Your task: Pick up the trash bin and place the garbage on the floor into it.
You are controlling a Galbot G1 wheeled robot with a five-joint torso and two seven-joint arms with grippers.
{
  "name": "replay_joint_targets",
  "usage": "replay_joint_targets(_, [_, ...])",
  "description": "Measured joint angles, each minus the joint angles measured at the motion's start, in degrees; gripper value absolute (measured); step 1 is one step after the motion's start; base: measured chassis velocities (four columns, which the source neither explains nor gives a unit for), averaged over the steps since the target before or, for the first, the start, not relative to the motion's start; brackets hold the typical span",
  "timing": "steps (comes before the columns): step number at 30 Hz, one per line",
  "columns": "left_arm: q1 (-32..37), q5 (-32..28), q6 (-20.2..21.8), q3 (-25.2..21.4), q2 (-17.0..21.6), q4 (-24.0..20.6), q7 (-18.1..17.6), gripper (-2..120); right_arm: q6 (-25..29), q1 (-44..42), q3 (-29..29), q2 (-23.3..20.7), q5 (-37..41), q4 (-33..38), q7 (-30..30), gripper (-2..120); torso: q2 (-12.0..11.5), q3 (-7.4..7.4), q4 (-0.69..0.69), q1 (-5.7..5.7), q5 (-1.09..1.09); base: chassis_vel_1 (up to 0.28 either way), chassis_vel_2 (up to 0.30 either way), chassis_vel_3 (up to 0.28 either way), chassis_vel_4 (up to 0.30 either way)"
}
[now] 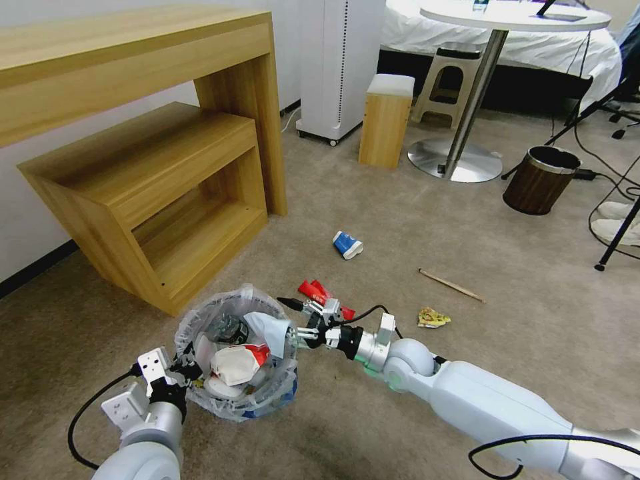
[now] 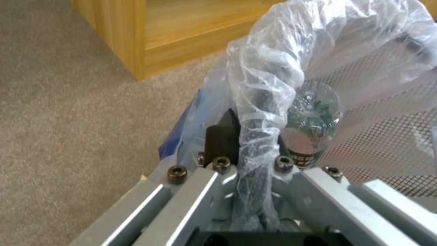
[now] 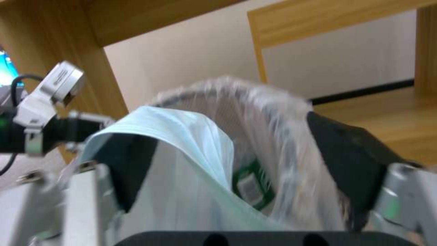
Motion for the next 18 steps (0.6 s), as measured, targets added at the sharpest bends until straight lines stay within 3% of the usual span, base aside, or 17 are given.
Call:
replay_joint_targets(2, [0.0,0.0,0.0,0.0,0.0,-0.4,0.0,1,-0.3,-0.8,-0.7,-1.7,0.4,1.8,1.4,96,0.0,0.0,-0.01,0.0,0.0,0.0,0.0,0.0,0.0])
replay_joint_targets(5, [0.1,0.2,0.0,0.4,-0.2,-0.5,0.0,1,-0.3,-1.9,-0.1,-2.4,-0.1,2.0,2.0,99,0.0,0.0,0.0,0.0,0.01,0.0,0.0,0.0,0.0])
replay_joint_targets(18, [0.4,0.3,-0.3,0.9,0.5,0.1,0.1,1,0.1,-5.8,3.4,-2.6,-2.2,1.3,2.8,100,0.0,0.0,0.0,0.0,0.0,0.0,0.0,0.0,0.0])
